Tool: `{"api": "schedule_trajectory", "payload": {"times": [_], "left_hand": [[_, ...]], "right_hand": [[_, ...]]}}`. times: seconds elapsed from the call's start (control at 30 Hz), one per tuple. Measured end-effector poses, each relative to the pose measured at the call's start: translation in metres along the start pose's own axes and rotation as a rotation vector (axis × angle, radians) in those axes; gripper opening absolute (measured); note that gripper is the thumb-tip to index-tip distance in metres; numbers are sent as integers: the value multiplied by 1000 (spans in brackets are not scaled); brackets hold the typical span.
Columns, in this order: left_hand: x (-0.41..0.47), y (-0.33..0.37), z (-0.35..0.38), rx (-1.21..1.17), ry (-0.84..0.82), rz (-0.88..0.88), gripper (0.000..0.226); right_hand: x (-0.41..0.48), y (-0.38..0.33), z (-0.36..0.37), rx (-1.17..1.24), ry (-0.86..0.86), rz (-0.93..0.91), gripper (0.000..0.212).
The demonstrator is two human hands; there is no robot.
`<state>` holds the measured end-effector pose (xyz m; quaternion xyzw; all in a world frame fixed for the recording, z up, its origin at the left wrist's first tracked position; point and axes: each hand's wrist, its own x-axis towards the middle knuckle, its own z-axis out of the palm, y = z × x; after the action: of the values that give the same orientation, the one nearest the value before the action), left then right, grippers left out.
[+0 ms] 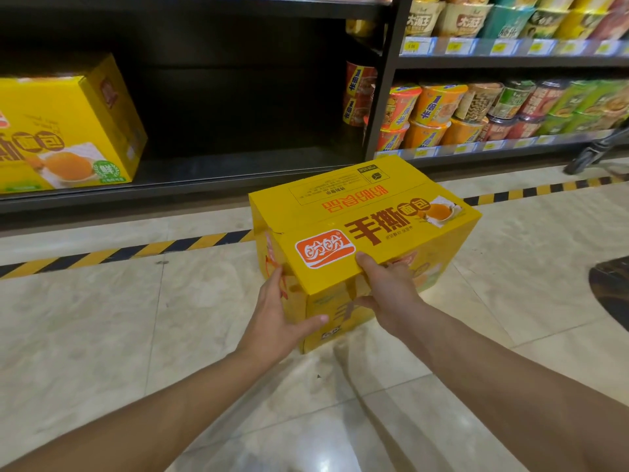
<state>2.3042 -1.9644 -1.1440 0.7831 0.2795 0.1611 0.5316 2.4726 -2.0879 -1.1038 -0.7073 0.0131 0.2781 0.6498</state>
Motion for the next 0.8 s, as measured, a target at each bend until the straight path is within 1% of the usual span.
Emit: {"api": "schedule_trajectory", "payload": {"times": [0.1, 0.13, 0.17, 0.2, 0.27, 0.3, 0.33, 0.37, 0.4, 0.43, 0.47, 0.5, 0.53, 0.57, 0.6, 0.63, 0.67, 0.73, 0.77, 0.8], "left_hand": [[6, -2, -9, -48, 56, 8, 121], [7, -1, -13, -62, 70, 4, 115], [8, 0, -18, -61, 77, 1, 108], [9, 1, -23, -47, 79, -2, 103], [11, 4, -32, -20, 87, -17, 95], [13, 3, -35, -10, 97, -32, 89], [15, 4, -38, -5, 108, -49, 84], [17, 4, -40, -2, 117, -69, 79], [20, 4, -42, 5, 120, -85, 77], [22, 3, -44, 11, 118, -96, 77], [23, 3, -46, 13, 115, -107, 78], [25, 3, -46, 15, 113, -115, 79], [26, 2, -47, 14, 115, -118, 78], [27, 1, -48, 14, 118, -123, 75], [28, -1, -48, 15, 124, -126, 73], [30, -3, -50, 15, 128, -132, 71], [33, -5, -51, 13, 133, -139, 68], [39, -9, -54, 6, 147, -149, 63], [41, -11, -55, 4, 151, -155, 62], [44, -12, -55, 4, 153, -159, 61]], "right_hand": [[23, 34, 26, -130, 76, -24, 157], [32, 45, 34, -154, 80, -14, 174], [37, 52, 42, -156, 74, 0, 181], [32, 52, 48, -141, 65, 1, 183], [21, 50, 55, -104, 47, -7, 180], [8, 43, 55, -80, 24, -9, 176], [-3, 37, 55, -52, -1, -5, 166], [-9, 34, 53, -9, -23, 10, 145], [-9, 35, 49, 27, -27, 23, 115], [-6, 37, 41, 17, 11, 25, 89], [-2, 38, 32, -26, 47, 19, 82], [5, 41, 23, -75, 70, 24, 96], [17, 49, 11, -133, 98, -4, 119], [40, 66, -6, -188, 108, -49, 133], [72, 91, -25, -228, 120, -79, 136], [93, 107, -44, -254, 147, -101, 134], [97, 105, -60, -270, 188, -113, 134], [68, 75, -76, -319, 250, -103, 144], [52, 59, -77, -357, 276, -94, 143], [46, 53, -82, -375, 284, -77, 138]]}}
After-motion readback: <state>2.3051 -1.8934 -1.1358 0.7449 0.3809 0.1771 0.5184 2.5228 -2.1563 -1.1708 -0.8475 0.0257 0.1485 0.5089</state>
